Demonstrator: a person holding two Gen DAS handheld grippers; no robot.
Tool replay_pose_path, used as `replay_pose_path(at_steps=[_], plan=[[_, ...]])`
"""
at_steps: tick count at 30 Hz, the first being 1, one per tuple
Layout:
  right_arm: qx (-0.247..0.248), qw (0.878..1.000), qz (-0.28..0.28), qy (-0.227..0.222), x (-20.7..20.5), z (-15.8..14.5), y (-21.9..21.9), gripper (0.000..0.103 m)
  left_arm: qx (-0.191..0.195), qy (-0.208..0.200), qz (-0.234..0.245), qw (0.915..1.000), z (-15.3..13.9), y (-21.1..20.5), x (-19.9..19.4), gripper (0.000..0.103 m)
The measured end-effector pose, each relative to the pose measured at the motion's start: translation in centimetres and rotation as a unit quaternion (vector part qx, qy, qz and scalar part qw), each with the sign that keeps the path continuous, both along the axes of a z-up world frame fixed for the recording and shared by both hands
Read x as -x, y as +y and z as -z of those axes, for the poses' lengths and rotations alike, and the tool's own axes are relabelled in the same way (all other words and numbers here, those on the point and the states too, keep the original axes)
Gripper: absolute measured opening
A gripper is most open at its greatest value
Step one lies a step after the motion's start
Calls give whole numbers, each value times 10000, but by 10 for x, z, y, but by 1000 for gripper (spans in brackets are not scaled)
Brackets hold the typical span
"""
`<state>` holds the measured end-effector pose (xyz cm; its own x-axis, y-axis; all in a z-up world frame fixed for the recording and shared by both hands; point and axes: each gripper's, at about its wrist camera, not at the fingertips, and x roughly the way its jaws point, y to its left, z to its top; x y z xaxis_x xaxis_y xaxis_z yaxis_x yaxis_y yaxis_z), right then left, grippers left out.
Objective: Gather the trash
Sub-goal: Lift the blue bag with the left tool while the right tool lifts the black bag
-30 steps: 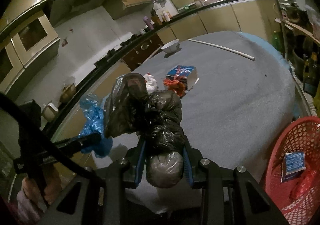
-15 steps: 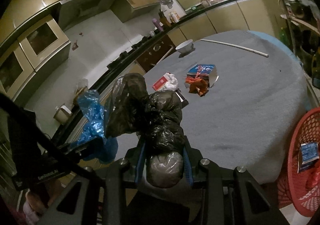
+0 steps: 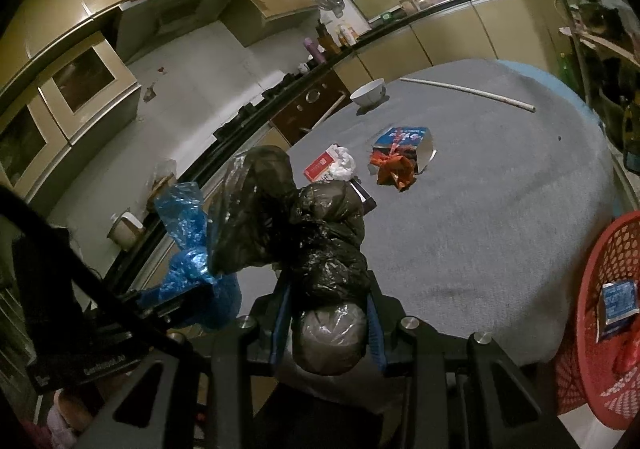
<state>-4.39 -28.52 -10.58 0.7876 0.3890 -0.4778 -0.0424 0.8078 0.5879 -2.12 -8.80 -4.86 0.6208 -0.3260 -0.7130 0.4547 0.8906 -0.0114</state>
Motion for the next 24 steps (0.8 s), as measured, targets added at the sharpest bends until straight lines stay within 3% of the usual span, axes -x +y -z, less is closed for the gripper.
replay_pose_path(at_steps=[24], plan=[[-31,9999,113,-4,7,2,-10,35,-174,59,360,9992,7,-4,-6,56]])
